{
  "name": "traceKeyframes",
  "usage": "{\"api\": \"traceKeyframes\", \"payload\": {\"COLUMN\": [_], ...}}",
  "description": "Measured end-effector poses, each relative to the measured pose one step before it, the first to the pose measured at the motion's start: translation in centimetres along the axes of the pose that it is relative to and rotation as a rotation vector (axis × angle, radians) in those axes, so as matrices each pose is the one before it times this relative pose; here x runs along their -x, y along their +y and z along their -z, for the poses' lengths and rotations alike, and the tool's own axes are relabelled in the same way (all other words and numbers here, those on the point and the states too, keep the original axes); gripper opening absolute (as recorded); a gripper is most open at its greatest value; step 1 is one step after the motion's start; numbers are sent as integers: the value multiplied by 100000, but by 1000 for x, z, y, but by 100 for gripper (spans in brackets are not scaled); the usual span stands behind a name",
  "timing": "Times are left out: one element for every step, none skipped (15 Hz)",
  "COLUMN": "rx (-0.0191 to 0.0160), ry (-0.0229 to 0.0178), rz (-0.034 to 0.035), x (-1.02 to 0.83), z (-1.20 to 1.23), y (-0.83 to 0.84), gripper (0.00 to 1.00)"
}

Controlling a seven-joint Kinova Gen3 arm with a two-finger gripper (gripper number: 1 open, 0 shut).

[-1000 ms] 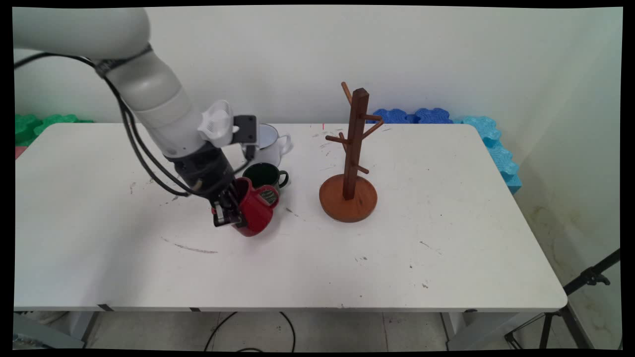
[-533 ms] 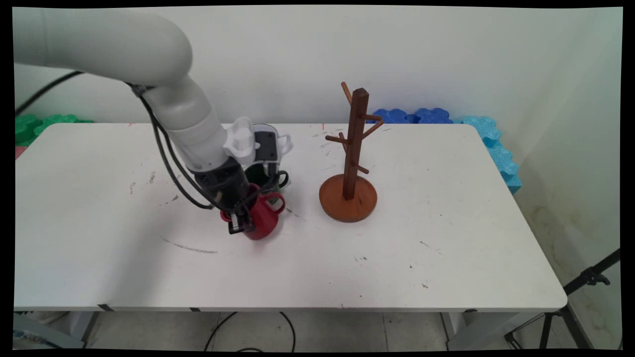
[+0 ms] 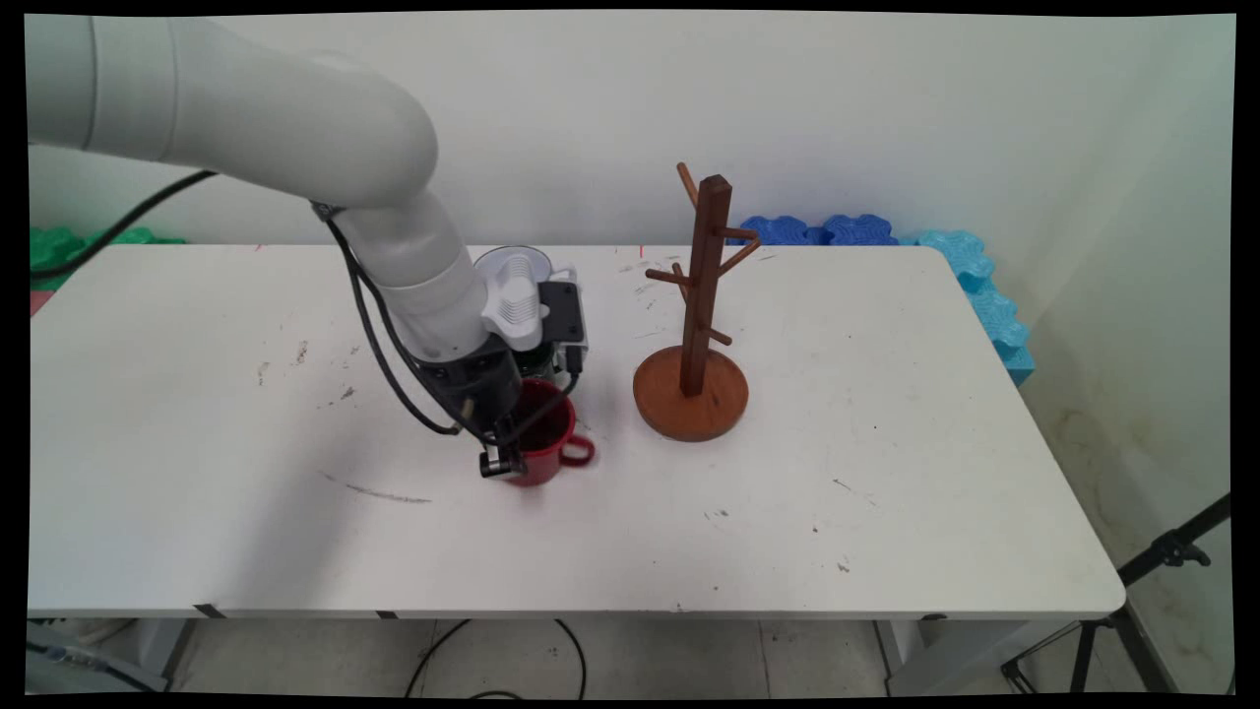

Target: Place the picked object on the table

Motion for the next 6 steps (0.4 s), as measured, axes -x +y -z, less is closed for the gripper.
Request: {"api": "traceKeyframes", "payload": {"rx": [68,147,124,219,236,284], "ry": [302,447,508,566,569,795], "rz": [172,253,272,257,252,342], "x": [-231,-245,-239,-171,-152,-150], "z": [-162,-177,-162,-95,-94,-69], "y": [146,161,148,103,98,100], "gripper": [100,100,100,100,100,100]}}
